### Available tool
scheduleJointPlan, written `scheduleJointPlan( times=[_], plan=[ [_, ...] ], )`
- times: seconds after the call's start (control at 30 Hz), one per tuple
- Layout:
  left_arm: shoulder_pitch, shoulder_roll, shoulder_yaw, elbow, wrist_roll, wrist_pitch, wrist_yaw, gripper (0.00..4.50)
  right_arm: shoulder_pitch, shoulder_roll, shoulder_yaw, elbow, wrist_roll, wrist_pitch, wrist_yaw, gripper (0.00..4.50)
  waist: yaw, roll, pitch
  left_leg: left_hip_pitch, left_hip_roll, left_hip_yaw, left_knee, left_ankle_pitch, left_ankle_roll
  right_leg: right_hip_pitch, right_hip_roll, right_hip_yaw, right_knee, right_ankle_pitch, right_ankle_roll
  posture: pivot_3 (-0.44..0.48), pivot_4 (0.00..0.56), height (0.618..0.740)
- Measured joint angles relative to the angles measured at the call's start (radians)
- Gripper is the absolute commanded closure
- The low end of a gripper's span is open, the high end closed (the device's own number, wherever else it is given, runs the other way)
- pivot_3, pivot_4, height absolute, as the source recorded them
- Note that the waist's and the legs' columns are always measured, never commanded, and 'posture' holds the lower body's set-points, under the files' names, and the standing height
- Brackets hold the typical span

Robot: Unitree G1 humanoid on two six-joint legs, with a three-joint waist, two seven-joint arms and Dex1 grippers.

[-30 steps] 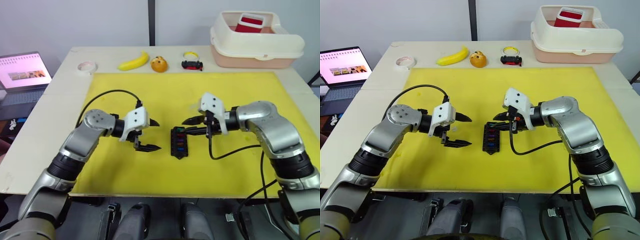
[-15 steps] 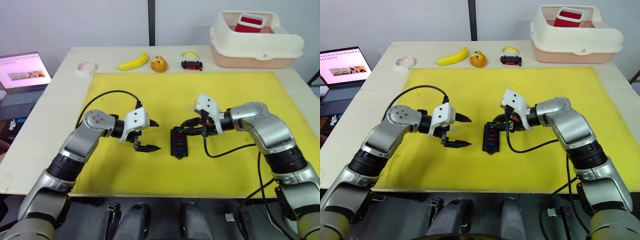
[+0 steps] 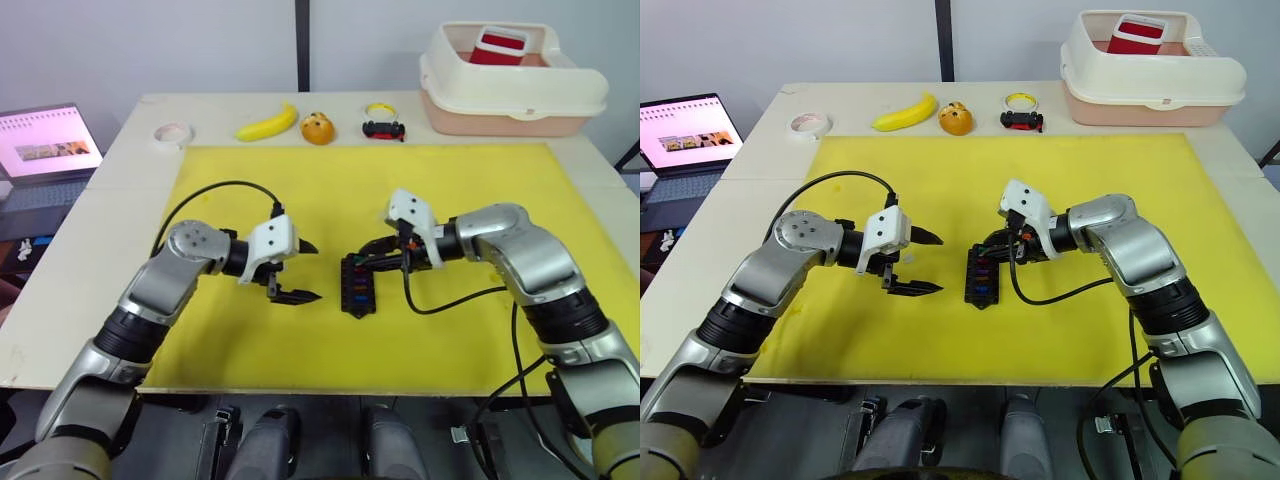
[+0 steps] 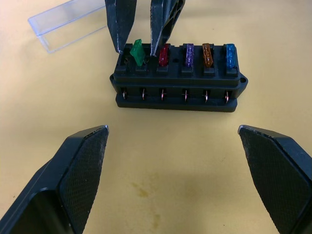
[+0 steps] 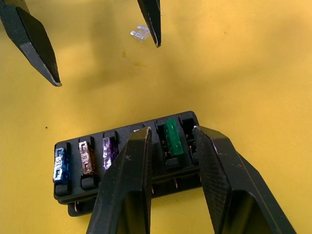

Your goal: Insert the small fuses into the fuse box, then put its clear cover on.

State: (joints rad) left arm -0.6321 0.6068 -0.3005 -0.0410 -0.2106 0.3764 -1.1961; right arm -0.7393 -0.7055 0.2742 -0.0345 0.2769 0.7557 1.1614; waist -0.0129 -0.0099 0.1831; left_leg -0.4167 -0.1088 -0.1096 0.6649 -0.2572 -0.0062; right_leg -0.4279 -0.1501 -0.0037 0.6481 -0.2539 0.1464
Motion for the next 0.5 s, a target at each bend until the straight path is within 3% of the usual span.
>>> scheduleJointPlan(
  times=[0.27, 0.37, 0.4, 0.5],
  plan=[
    [0.000, 0.000, 0.000, 0.000, 0.003, 0.000, 0.000, 0.00, 0.000, -0.001, 0.004, 0.000, -0.001, 0.001, 0.003, 3.05, 0.000, 0.000, 0.000, 0.000, 0.000, 0.000, 0.000, 0.000, 0.000, 0.000, 0.000, 0.000, 0.000, 0.000, 0.000, 0.000, 0.150, 0.740],
    [0.000, 0.000, 0.000, 0.000, 0.004, 0.000, 0.000, 0.00, 0.000, -0.002, 0.005, 0.000, -0.001, 0.002, 0.003, 3.79, 0.000, 0.000, 0.000, 0.000, 0.000, 0.000, 0.000, 0.000, 0.000, 0.000, 0.000, 0.000, 0.000, 0.000, 0.000, 0.000, 0.150, 0.740],
    [0.000, 0.000, 0.000, 0.000, 0.004, 0.000, 0.000, 0.00, 0.000, -0.002, 0.005, 0.000, -0.001, 0.002, 0.003, 4.28, 0.000, 0.000, 0.000, 0.000, 0.000, 0.000, 0.000, 0.000, 0.000, 0.000, 0.000, 0.000, 0.000, 0.000, 0.000, 0.000, 0.150, 0.740],
    [0.000, 0.000, 0.000, 0.000, 0.004, 0.000, 0.000, 0.00, 0.000, -0.002, 0.008, -0.001, -0.001, 0.002, 0.005, 4.44, 0.000, 0.000, 0.000, 0.000, 0.000, 0.000, 0.000, 0.000, 0.000, 0.000, 0.000, 0.000, 0.000, 0.000, 0.000, 0.000, 0.150, 0.740]
  ],
)
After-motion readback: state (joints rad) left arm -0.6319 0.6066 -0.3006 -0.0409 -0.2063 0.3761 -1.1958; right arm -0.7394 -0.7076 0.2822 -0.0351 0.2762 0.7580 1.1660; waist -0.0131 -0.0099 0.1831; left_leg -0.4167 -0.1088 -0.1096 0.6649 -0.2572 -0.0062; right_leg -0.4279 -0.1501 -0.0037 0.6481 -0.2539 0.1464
